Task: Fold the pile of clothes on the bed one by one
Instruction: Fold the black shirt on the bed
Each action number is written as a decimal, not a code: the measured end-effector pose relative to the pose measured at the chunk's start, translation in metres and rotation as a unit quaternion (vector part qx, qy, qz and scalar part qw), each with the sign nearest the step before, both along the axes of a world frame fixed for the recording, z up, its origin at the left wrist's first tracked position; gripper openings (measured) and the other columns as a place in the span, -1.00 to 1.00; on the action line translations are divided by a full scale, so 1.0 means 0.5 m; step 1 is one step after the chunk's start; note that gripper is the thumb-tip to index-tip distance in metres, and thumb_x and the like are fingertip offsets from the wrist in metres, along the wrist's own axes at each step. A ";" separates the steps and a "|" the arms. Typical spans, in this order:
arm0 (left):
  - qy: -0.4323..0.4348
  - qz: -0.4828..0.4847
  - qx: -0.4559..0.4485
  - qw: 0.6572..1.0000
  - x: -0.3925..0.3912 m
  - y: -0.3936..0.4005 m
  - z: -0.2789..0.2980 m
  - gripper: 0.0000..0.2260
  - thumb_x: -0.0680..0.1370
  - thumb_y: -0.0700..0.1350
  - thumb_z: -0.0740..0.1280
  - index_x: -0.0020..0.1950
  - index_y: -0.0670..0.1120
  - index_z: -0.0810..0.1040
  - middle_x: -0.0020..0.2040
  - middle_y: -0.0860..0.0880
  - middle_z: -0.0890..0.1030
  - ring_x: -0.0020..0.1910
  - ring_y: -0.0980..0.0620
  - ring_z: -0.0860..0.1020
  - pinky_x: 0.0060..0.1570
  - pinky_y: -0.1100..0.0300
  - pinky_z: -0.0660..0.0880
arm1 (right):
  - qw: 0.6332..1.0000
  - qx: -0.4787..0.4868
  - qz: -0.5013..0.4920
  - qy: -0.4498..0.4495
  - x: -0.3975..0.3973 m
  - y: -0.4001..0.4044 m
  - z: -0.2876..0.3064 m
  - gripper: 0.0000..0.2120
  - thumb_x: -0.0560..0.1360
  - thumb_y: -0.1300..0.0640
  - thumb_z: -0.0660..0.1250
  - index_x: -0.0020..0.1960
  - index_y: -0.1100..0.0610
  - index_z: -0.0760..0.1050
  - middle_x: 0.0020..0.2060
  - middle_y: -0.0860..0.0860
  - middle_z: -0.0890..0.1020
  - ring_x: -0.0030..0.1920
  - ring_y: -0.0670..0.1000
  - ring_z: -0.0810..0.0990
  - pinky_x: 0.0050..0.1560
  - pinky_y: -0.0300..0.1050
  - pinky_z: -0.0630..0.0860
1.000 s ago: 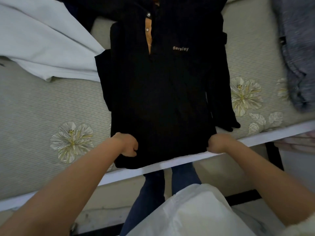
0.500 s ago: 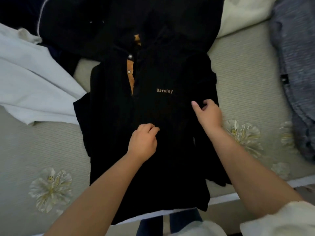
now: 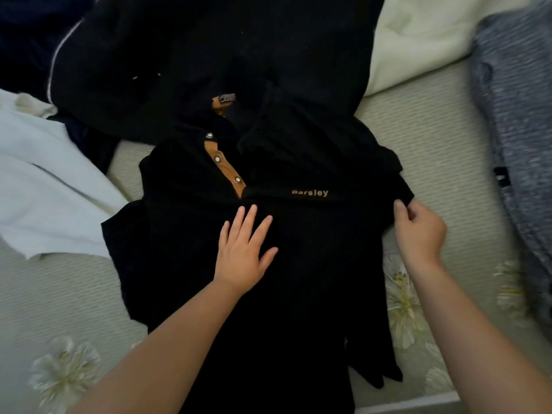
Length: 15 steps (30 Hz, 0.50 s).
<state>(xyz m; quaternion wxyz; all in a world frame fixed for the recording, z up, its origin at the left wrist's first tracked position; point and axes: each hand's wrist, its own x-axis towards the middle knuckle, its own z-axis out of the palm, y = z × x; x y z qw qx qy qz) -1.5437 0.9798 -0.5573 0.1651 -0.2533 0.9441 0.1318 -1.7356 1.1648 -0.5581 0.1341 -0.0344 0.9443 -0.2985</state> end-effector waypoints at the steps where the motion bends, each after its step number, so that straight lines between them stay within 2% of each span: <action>1: -0.030 -0.006 0.014 0.999 -0.001 0.005 -0.008 -0.44 0.55 0.12 0.17 0.49 0.04 0.06 0.52 -0.09 -0.03 0.44 0.03 -0.24 0.36 0.04 -0.24 | 0.999 0.009 0.036 -0.005 0.000 0.006 -0.002 -0.56 0.55 0.18 0.21 -0.47 0.16 0.17 -0.51 0.08 0.31 -0.32 0.16 0.36 -0.30 -0.08 0.10; 2: -0.059 -0.014 0.024 0.998 -0.002 0.009 -0.016 -0.43 0.56 0.15 0.12 0.50 0.06 -0.01 0.52 -0.09 -0.10 0.45 0.00 -0.27 0.36 0.03 -0.28 | 0.997 0.016 0.071 -0.003 0.003 0.007 -0.002 -0.60 0.55 0.17 0.21 -0.44 0.23 0.28 -0.44 0.17 0.39 -0.26 0.20 0.41 -0.26 -0.05 0.14; 4: -0.095 -0.020 0.031 0.995 -0.003 0.016 -0.027 -0.42 0.56 0.18 0.06 0.50 0.08 -0.10 0.52 -0.10 -0.19 0.46 -0.04 -0.28 0.35 0.01 -0.31 | 0.992 0.033 0.119 0.002 0.013 0.010 -0.002 -0.72 0.52 0.17 0.25 -0.21 0.39 0.49 -0.21 0.31 0.51 -0.08 0.26 0.46 -0.10 -0.03 0.23; 6: -0.109 -0.020 0.028 0.993 -0.002 0.015 -0.035 -0.41 0.56 0.20 0.04 0.49 0.10 -0.14 0.51 -0.09 -0.23 0.45 -0.02 -0.33 0.33 0.02 -0.35 | 0.988 0.053 0.143 -0.020 0.034 0.017 -0.001 -0.72 0.45 0.20 0.31 0.06 0.39 0.52 -0.02 0.32 0.50 0.06 0.27 0.43 0.06 -0.05 0.25; 8: -0.126 -0.028 0.021 0.991 0.002 0.010 -0.041 -0.40 0.54 0.23 0.02 0.47 0.11 -0.21 0.50 -0.08 -0.26 0.37 0.05 -0.41 0.29 0.04 -0.38 | 0.986 0.079 0.140 -0.050 0.064 0.021 -0.004 -0.61 0.39 0.21 0.37 0.18 0.33 0.47 0.02 0.27 0.49 0.09 0.25 0.42 0.10 -0.03 0.27; 10: -0.152 -0.031 0.022 0.988 0.001 0.006 -0.044 -0.38 0.54 0.25 -0.01 0.44 0.12 -0.29 0.49 -0.07 -0.31 0.31 0.07 -0.46 0.28 0.03 -0.39 | 0.985 0.114 0.117 -0.058 0.090 0.013 -0.008 -0.63 0.38 0.17 0.38 0.14 0.28 0.47 -0.01 0.23 0.54 0.06 0.23 0.47 0.07 0.02 0.31; 12: -0.169 -0.031 0.025 0.985 -0.002 0.006 -0.046 -0.37 0.54 0.26 -0.02 0.43 0.11 -0.32 0.48 -0.07 -0.34 0.35 0.03 -0.46 0.32 0.00 -0.38 | 0.983 0.134 0.106 -0.061 0.099 0.001 -0.011 -0.75 0.42 0.17 0.34 0.05 0.27 0.50 -0.07 0.22 0.59 0.02 0.22 0.52 0.03 0.02 0.30; 15: -0.176 -0.024 0.021 0.984 -0.008 0.010 -0.040 -0.36 0.53 0.27 -0.02 0.46 0.11 -0.29 0.48 -0.06 -0.33 0.44 -0.03 -0.36 0.39 -0.04 -0.29 | 0.995 0.069 0.025 -0.073 0.061 0.013 0.007 -0.83 0.46 0.21 0.29 -0.03 0.30 0.54 -0.13 0.26 0.62 -0.05 0.25 0.55 -0.04 0.01 0.34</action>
